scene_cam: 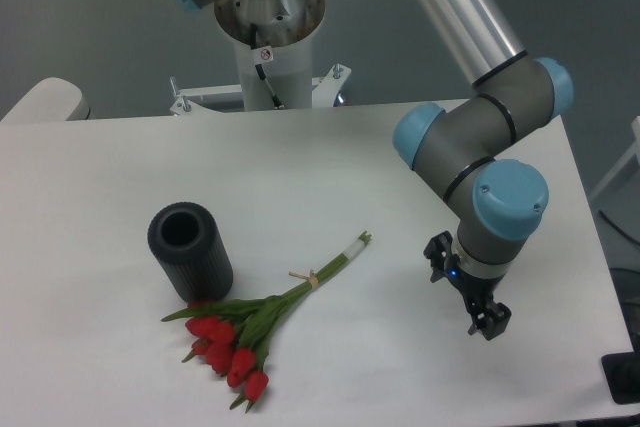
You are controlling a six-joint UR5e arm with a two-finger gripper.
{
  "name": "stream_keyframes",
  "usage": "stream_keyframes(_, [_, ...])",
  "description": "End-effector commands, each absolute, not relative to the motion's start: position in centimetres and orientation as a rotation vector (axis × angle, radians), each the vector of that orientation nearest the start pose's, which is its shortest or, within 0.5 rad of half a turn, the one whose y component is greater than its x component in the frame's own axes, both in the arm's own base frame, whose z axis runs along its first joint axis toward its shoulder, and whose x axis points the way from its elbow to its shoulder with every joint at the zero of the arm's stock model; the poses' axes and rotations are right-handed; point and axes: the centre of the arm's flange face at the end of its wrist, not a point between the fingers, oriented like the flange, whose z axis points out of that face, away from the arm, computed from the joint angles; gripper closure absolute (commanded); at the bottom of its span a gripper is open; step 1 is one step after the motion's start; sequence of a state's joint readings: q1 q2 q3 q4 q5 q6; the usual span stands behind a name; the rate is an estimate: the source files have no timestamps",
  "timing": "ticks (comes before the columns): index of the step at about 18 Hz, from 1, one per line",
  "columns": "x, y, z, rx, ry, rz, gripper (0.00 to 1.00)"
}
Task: Place the flowers on the table
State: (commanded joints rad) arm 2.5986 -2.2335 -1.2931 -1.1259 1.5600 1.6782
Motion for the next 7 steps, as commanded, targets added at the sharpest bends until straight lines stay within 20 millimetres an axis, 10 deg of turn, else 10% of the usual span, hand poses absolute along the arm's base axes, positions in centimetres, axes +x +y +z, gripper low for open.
stream_keyframes(7, [-55.04,49.42,25.23,-2.955,1.002,0.074,0.0])
